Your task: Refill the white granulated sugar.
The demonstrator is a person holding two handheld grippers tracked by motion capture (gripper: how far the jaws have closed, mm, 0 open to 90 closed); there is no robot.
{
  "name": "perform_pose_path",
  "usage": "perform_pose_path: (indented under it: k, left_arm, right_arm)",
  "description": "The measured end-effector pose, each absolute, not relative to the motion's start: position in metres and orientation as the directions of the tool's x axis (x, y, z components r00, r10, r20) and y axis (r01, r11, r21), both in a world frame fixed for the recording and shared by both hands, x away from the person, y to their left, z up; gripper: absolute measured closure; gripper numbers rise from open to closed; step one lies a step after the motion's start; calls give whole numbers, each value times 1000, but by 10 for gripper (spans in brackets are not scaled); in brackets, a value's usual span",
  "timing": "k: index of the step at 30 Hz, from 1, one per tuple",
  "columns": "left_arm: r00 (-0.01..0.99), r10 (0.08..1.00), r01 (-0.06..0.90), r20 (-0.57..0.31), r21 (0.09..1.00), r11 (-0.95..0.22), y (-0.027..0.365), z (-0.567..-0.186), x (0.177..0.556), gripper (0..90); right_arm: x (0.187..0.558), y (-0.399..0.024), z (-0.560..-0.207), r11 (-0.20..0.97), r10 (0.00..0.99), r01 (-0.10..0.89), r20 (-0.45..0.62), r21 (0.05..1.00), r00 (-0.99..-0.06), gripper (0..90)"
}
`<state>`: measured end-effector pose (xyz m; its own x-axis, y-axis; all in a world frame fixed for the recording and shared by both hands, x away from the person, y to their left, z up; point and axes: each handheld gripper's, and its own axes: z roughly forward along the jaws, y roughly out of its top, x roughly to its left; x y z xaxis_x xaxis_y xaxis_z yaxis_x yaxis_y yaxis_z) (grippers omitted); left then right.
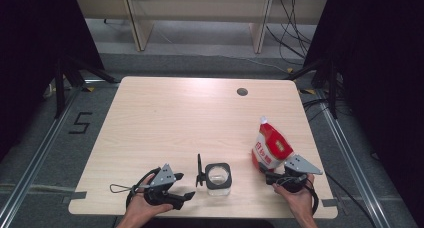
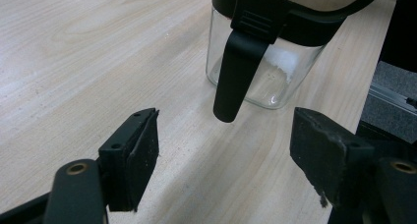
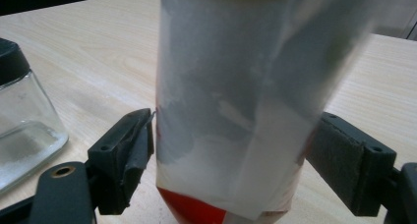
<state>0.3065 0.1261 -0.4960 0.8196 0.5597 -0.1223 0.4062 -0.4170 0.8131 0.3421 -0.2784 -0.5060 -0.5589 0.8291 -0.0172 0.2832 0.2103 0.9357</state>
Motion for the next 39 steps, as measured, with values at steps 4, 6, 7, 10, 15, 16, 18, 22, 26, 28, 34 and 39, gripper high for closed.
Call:
perform_pose_path:
  k: [4, 6, 7, 10, 15, 16, 18, 22, 26, 28, 34, 39]
  left_arm:
    - [819, 562, 408, -119, 809, -424, 126, -496, 306, 263]
    - [829, 550, 381, -100, 821, -425, 126, -496, 307, 263]
    - [816, 564, 410, -131, 818, -404, 124, -497, 305, 263]
    - [819, 559, 410, -127, 812, -416, 125, -496, 305, 263]
    - [826, 553, 387, -109, 822, -417, 125, -496, 306, 264]
    - [826, 554, 387, -106, 820, -421, 125, -496, 306, 264]
    - [824, 555, 390, -111, 822, -414, 125, -496, 306, 264]
    - [828, 551, 385, -104, 819, -424, 125, -496, 306, 264]
    - [823, 555, 404, -123, 813, -419, 125, -496, 305, 264]
    - [823, 557, 400, -116, 815, -421, 125, -496, 305, 264]
    - [833, 544, 377, -99, 822, -427, 124, -496, 306, 265]
    - [823, 553, 405, -128, 815, -415, 124, -496, 304, 266]
  right_arm:
    - [347, -278, -507, 205, 827, 275, -17, 939, -562, 214]
    - [348, -278, -508, 201, 826, 271, -14, 941, -564, 222]
    - [349, -278, -508, 203, 827, 267, -19, 942, -562, 223]
    - [349, -277, -509, 168, 831, 276, 15, 946, -556, 227]
    - [354, -276, -511, 163, 828, 264, 14, 951, -561, 241]
    - [352, -274, -511, 133, 839, 280, 42, 951, -543, 248]
    - [354, -274, -512, 132, 831, 282, 49, 950, -554, 252]
    - [357, -275, -513, 140, 809, 299, 66, 944, -585, 271]
    - [358, -273, -514, 161, 807, 298, 49, 941, -589, 306]
    - [359, -271, -514, 149, 807, 298, 59, 943, -588, 308]
    - [359, -270, -514, 143, 807, 301, 65, 943, -587, 305]
    - [362, -269, -514, 132, 814, 287, 62, 949, -578, 294]
